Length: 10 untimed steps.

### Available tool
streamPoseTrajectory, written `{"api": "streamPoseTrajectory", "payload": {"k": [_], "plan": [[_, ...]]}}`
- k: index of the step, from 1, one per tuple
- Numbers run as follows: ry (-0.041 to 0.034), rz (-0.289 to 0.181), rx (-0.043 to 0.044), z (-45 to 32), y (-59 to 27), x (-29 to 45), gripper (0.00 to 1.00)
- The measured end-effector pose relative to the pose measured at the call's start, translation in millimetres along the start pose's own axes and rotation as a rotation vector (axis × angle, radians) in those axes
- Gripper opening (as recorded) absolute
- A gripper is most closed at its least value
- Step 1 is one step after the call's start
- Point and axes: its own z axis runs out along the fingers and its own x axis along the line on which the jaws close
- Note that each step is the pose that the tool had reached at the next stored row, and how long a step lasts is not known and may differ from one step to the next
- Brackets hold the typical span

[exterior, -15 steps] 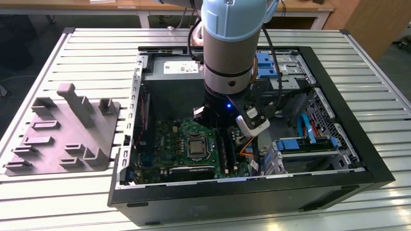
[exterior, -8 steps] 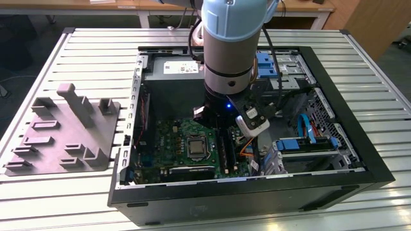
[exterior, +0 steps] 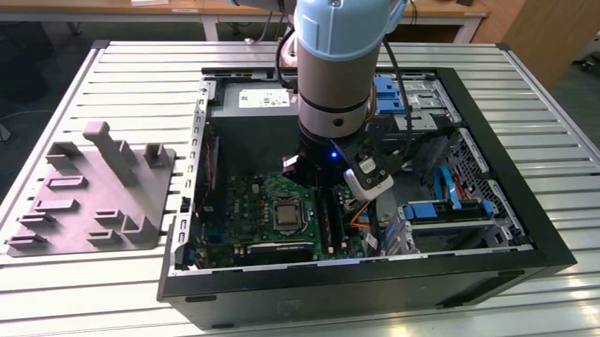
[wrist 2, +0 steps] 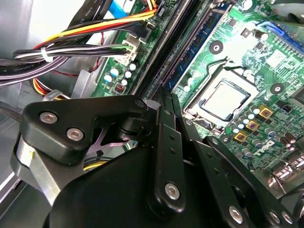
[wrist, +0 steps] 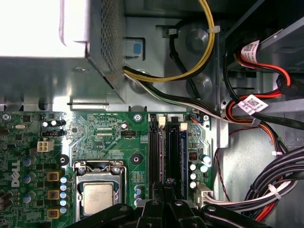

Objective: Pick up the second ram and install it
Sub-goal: 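Insert the second ram into the second slot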

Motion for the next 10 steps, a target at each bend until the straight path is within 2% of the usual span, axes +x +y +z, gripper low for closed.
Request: {"api": "streamPoseTrajectory", "payload": {"k": [10], "plan": [[-0.0004, 0.009, 0.0006, 1.0, -0.5, -0.1, 0.11]]}}
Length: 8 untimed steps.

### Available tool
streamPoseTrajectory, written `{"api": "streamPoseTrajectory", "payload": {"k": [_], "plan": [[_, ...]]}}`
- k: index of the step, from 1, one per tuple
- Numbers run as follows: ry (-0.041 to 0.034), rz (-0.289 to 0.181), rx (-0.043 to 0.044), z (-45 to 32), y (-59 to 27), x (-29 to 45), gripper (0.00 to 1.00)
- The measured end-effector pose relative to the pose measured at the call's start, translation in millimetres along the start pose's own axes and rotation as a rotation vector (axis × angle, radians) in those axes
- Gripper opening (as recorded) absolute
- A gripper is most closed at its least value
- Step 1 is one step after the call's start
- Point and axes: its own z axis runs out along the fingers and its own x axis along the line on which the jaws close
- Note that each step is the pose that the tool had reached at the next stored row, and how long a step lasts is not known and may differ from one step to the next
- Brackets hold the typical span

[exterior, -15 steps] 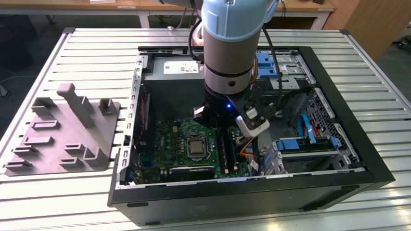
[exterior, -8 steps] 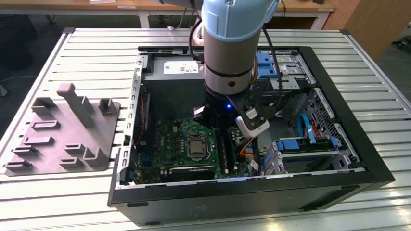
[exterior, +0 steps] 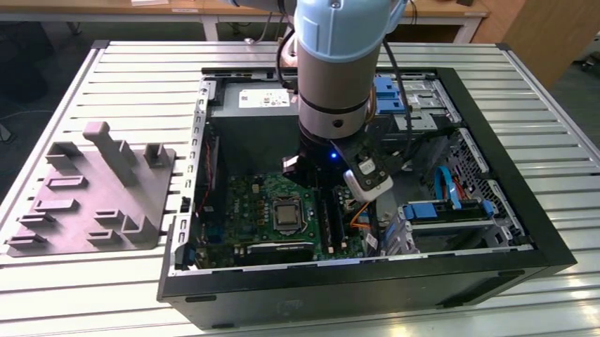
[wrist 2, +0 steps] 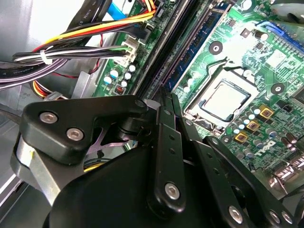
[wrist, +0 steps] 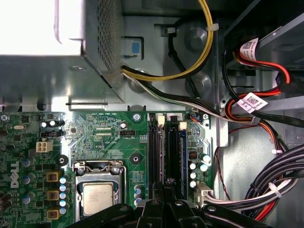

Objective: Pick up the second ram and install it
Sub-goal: 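Insert the second ram into the second slot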

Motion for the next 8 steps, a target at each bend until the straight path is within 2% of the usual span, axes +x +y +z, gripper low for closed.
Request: {"api": "streamPoseTrajectory", "payload": {"k": [8], "plan": [[0.0, 0.0, -0.0001, 1.2, -0.1, 0.1, 0.11]]}}
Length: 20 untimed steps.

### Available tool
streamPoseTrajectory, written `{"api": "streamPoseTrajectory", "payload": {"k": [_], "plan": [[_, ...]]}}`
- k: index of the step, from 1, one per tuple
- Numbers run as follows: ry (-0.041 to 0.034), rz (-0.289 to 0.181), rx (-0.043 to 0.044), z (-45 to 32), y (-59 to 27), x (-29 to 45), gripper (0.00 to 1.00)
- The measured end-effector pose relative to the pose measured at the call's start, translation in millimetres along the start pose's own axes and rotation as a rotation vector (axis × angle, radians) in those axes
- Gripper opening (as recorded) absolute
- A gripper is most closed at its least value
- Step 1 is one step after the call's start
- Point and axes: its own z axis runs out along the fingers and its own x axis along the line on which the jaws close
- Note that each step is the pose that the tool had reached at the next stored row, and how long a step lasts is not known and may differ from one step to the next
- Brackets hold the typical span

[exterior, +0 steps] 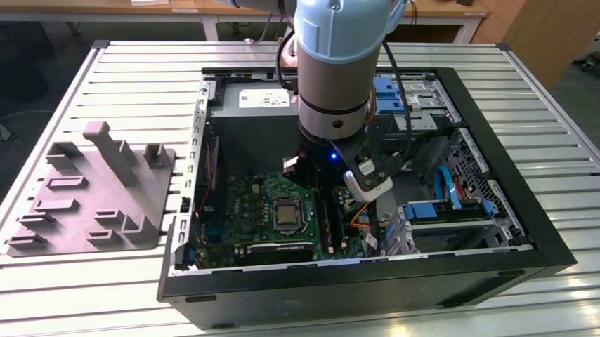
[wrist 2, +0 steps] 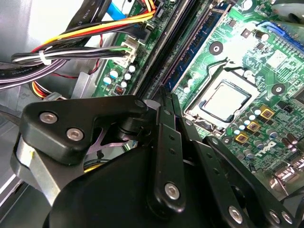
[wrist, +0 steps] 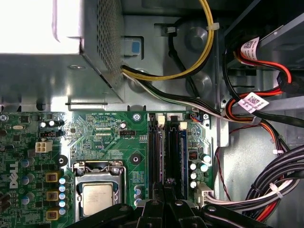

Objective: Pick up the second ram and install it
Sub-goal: 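Insert the second ram into the second slot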

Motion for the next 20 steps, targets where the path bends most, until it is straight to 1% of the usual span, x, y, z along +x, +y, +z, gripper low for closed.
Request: {"api": "streamPoseTrajectory", "payload": {"k": [10, 20], "plan": [[0.0001, 0.0, 0.0004, 4.0, -0.2, 0.3, 0.11], [0.0, 0.0, -0.0037, 7.3, -0.3, 0.5, 0.11]]}}
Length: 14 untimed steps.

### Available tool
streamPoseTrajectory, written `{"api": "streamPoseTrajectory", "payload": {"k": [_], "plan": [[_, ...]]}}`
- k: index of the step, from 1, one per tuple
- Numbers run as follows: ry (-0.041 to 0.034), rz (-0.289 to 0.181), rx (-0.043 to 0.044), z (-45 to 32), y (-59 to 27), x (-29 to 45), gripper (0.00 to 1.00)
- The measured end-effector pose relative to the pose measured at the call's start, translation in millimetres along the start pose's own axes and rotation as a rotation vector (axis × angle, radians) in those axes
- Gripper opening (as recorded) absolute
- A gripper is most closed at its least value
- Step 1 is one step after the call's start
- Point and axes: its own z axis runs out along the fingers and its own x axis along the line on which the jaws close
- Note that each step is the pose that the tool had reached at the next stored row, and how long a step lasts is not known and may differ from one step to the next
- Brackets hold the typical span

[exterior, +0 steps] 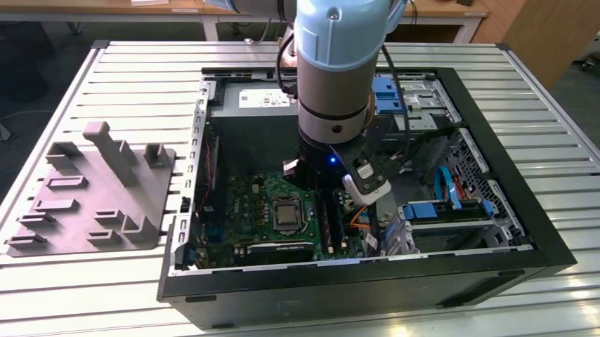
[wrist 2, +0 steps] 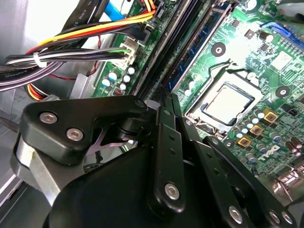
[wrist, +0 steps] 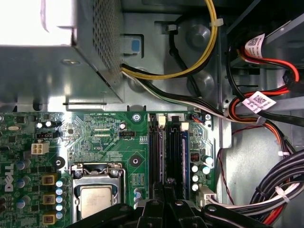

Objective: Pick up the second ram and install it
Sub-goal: 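Insert the second ram into the second slot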

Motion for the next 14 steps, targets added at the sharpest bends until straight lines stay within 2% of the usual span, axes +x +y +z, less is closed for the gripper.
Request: {"api": "streamPoseTrajectory", "payload": {"k": [14], "plan": [[0.0004, 0.0, 0.0009, 3.5, -0.3, 0.3, 0.11]]}}
